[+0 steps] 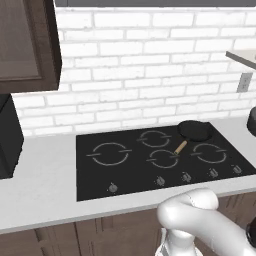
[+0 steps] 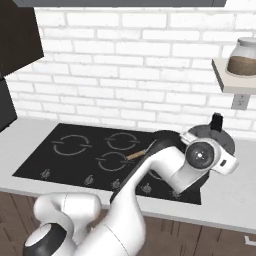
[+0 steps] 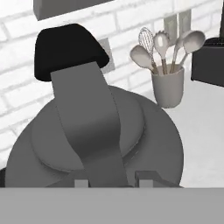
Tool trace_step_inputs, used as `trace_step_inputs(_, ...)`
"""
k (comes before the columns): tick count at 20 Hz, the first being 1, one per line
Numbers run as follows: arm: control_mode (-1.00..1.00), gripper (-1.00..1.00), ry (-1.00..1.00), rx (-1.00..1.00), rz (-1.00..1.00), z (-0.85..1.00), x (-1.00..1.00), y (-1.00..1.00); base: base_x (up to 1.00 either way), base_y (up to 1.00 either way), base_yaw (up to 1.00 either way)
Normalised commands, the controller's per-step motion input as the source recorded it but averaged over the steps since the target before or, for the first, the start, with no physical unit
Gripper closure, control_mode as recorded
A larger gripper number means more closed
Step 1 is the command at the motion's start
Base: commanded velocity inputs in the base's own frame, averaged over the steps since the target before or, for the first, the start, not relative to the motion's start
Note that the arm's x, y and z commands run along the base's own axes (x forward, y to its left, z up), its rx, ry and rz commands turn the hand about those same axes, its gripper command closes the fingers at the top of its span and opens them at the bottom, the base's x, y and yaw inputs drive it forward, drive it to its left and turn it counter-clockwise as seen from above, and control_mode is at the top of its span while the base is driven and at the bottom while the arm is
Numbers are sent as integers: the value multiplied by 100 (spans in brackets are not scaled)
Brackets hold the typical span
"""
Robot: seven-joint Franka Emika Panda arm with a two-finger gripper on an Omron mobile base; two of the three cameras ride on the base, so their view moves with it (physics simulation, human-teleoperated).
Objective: Pick the kettle from the counter and place it on a stove burner. Then turn the burner on.
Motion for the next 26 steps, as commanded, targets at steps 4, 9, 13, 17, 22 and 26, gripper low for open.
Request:
trace_step_inputs(4,-100,100,25,-6,34,30,-3,59,0,0,0)
trace_step_inputs(9,-100,100,27,-1,34,8,-3,70,0,0,0)
trace_step_inputs(13,-100,100,26,2,30,2,-1,83,0,0,0)
trace_step_inputs(17,-100,100,6,7,25,4,0,82,0,0,0)
trace_step_inputs(22,-100,100,-1,8,21,1,0,84,0,0,0)
trace_step_inputs(26,-100,100,-5,7,18,0,0,92,0,0,0)
